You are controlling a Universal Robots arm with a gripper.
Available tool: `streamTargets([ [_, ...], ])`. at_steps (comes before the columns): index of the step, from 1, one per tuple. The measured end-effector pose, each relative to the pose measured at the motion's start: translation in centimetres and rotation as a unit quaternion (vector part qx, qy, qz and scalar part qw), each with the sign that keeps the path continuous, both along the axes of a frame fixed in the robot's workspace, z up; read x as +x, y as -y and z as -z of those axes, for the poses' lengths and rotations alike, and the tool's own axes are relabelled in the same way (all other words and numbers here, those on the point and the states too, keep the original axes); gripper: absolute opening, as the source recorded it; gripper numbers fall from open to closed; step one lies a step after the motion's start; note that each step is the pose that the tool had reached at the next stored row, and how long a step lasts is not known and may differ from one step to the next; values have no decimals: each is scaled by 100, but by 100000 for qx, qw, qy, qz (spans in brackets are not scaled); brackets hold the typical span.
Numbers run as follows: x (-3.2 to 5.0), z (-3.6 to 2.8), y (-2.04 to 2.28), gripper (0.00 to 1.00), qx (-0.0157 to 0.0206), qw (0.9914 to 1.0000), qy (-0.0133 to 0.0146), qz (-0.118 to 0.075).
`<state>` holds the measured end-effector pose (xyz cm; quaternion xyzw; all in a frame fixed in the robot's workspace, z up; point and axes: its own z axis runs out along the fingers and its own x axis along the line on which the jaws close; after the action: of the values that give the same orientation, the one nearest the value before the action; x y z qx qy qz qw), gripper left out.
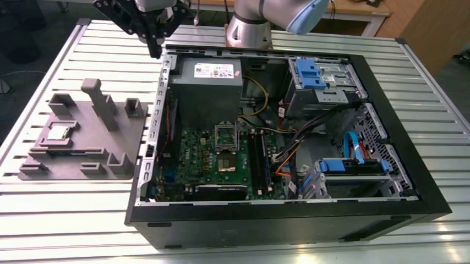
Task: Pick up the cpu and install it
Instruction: 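Reach for the cpu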
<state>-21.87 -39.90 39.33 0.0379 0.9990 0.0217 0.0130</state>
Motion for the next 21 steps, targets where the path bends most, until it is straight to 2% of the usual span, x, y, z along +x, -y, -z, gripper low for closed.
streamTargets([
  [8, -81, 1, 0, 10, 6, 100000, 6, 5],
  [21, -150, 1, 0, 10, 6, 100000, 4, 1],
])
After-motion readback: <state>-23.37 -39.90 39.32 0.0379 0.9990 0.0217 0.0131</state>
